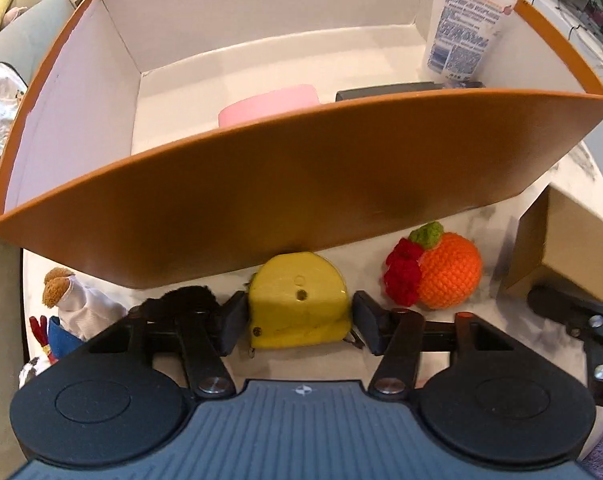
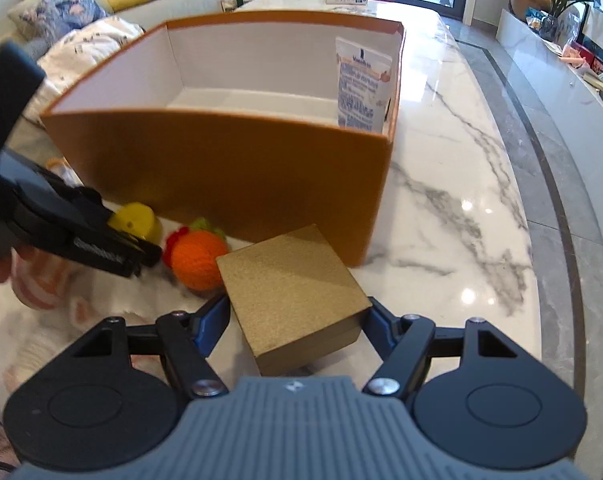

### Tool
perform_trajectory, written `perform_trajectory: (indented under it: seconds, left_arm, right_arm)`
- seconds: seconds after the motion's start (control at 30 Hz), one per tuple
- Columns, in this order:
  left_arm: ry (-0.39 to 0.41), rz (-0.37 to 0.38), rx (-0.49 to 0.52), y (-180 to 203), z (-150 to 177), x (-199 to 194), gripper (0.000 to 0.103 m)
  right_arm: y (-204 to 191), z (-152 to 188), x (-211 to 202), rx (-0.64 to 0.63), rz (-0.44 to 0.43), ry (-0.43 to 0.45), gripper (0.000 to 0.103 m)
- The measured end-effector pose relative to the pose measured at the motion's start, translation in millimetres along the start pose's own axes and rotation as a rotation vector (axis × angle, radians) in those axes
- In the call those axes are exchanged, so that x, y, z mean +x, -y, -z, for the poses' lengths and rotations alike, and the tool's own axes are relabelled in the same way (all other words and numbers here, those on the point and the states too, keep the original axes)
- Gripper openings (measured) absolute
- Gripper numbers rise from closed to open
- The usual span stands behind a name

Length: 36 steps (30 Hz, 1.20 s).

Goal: Organize objects
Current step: 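Grasp the yellow tape measure with the left gripper while the right gripper holds the cube, then lower the tape measure into the orange box and open the left gripper while the right carries the cube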

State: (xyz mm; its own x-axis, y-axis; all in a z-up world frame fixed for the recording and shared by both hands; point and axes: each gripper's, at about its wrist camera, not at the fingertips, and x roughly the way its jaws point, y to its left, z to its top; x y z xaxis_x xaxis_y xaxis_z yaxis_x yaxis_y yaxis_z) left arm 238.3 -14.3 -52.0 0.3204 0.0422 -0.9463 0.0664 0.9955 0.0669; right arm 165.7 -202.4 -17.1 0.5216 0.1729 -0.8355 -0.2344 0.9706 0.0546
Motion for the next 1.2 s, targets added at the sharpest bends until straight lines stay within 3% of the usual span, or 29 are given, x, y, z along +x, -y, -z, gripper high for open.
perform_trajectory:
  seconds: [0.17,0.3,0.57,0.73,0.97,1.2]
  left_arm:
    - [0.04,0.013,-0.017,-5,7,-3,0.063]
    - [0.08,0.085,-0.07,-11,16,-20,0.062]
    - [0.181,0.235,-0.132,-27,29,-83,0.062]
    - [0.254,0.273,-0.079,-33,4,-117,0.062]
    - [0.276,0.16,0.066,-36,-39,-140,0.063]
    - [0.098,0.122,0.121,-51,-83,-98,0.062]
  right_arm:
    - [1,5,5,0.009,0.017,-0.038,0.073]
    - [1,8,-1,0.019,0.022,-0.038,0.072]
    - [0,-9,-56,0.023,-0.12,0.083,0.072]
    - [-9,-39,-95,-0.048,-0.166,0.184,0.072]
    - [-26,-105,-97,-0.177,-0.159,0.236,0.072]
    - [-30,-156,-48,-0.156,-0.198,0.156,0.072]
